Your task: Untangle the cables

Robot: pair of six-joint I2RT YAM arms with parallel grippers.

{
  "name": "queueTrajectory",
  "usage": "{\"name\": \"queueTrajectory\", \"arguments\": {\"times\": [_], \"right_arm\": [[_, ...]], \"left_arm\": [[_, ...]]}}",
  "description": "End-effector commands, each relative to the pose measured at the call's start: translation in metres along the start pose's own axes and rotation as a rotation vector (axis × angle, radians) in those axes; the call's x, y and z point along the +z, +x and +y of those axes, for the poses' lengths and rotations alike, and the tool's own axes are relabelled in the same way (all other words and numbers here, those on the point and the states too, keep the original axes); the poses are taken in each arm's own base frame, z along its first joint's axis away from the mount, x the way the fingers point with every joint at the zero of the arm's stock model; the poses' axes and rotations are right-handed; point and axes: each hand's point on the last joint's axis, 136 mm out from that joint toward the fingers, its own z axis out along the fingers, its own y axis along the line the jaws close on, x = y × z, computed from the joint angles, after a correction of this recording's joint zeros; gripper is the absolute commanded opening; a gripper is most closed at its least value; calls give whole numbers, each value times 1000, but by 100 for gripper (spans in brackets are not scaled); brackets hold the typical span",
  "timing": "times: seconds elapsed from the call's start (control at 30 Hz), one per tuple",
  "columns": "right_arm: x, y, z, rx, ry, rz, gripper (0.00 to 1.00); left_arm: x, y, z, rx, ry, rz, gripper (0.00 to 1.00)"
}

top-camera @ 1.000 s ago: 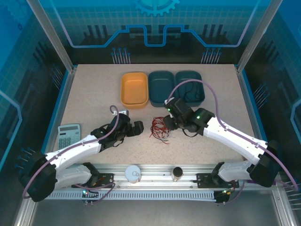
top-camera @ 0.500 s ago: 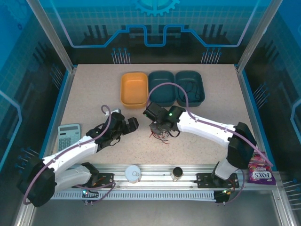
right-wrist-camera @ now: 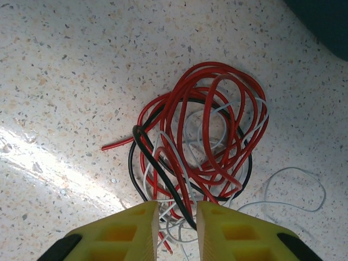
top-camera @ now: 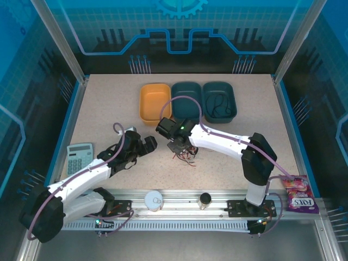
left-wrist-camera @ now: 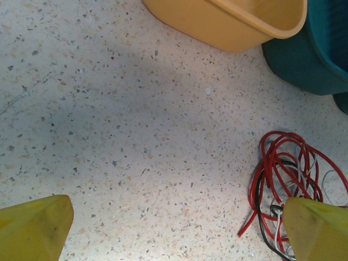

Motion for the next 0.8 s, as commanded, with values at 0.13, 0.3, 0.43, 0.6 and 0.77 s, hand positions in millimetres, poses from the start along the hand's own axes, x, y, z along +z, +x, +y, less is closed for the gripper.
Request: {"name": "queueTrajectory", "arguments": {"times": [0.13,0.3,0.43,0.6,0.77], "right_arm": [[9,1,-2,-27,40,33,25],[14,2,-4,-19,40,42,22],[11,0,-2,-17,24,31,19],[9,0,-3,-11,19,22,18],[14,5,-4,-10,21,38,20]], "left_arm": [[-1,4,6,-17,6,17,99],[-1,3,4,-27,20,18,99],[-1,4,5,-31,20,19,99],[-1,3,6,-37,21,18,99],[-1,3,5,-38,24,17,99]]}}
